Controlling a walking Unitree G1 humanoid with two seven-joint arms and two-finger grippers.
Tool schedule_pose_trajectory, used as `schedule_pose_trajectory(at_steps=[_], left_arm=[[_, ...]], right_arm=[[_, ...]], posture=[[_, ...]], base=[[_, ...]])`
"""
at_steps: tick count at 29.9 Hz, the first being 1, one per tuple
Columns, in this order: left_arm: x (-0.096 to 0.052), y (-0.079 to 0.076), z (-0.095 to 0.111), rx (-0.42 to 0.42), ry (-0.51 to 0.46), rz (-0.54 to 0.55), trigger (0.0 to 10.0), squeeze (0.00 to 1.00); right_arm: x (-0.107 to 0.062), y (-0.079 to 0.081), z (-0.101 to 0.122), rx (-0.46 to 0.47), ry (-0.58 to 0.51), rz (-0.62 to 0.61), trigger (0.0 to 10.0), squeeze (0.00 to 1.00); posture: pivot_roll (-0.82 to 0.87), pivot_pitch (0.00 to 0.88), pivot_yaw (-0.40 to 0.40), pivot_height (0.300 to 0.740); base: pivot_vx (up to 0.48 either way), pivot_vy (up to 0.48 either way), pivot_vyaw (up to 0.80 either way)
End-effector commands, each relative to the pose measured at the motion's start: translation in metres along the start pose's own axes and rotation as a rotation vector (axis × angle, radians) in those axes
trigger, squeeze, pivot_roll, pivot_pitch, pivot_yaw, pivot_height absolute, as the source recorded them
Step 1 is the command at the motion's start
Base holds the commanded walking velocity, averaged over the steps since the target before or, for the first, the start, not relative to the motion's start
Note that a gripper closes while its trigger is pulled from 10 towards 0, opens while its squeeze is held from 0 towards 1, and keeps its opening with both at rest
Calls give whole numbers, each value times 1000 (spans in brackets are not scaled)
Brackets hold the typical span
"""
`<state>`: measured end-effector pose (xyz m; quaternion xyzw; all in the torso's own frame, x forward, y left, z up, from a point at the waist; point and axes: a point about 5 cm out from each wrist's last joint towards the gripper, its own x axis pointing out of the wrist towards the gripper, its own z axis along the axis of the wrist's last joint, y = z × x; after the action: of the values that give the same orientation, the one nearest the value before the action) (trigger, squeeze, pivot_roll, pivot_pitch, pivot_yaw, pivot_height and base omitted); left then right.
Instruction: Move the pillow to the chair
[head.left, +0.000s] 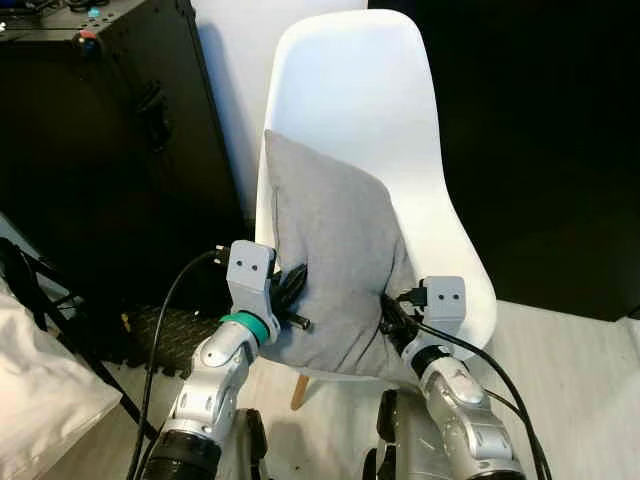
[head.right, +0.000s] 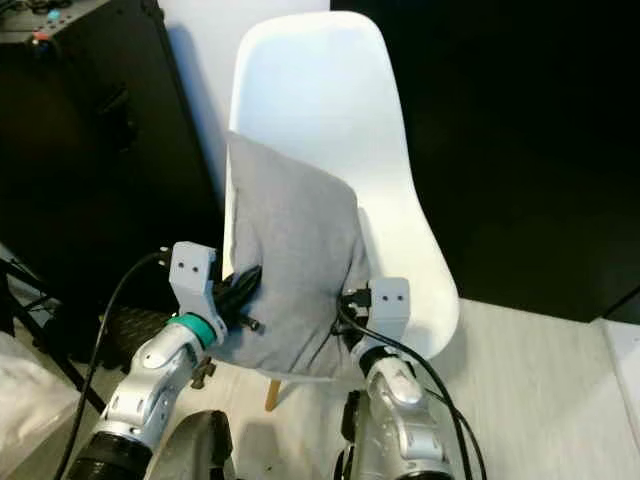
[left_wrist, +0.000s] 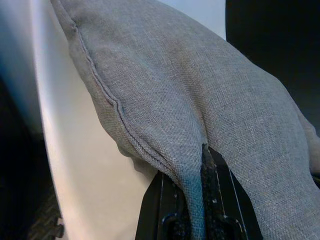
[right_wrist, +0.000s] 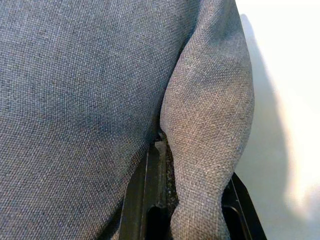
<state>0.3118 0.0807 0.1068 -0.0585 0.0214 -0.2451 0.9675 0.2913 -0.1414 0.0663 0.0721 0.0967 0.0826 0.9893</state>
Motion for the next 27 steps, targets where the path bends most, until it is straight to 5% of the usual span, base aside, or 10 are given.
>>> schedule_pose_trajectory(at_steps=[1,7,10,17,18,21,22,27], left_arm=[[7,-19,4,10,17,-148,10000,0],[11,-29,3,-55,53,-242,10000,0],[9,-49,-4,-89,124,-412,10000,0],[8,-55,-9,-85,146,-448,10000,0],[14,-55,-9,-78,134,-380,10000,251],[17,-55,-7,-74,115,-333,10000,251],[20,-57,-3,-84,91,-309,10000,1000],[23,-58,4,-105,62,-311,10000,1000]], right_arm=[[2,-2,-9,-37,70,1,10000,0],[3,-8,-15,-70,146,-1,10000,0],[1,-14,-27,-104,262,-7,10000,0],[0,-17,-32,-113,292,-24,10000,0],[0,-25,-27,-85,260,-90,10000,894],[-1,-33,-22,-66,223,-152,10000,894],[-1,-41,-12,-61,167,-221,10000,1000],[-1,-51,3,-59,88,-301,10000,1000]], posture=[[-11,48,136,591],[-12,54,140,591],[-13,75,147,591],[-13,75,147,591],[-17,78,146,591],[-17,77,145,591],[-16,76,144,591],[-16,72,142,591]], base=[[0,0,0],[0,0,0],[0,0,0],[0,0,0],[0,0,0],[0,0,0],[0,0,0],[0,0,0]])
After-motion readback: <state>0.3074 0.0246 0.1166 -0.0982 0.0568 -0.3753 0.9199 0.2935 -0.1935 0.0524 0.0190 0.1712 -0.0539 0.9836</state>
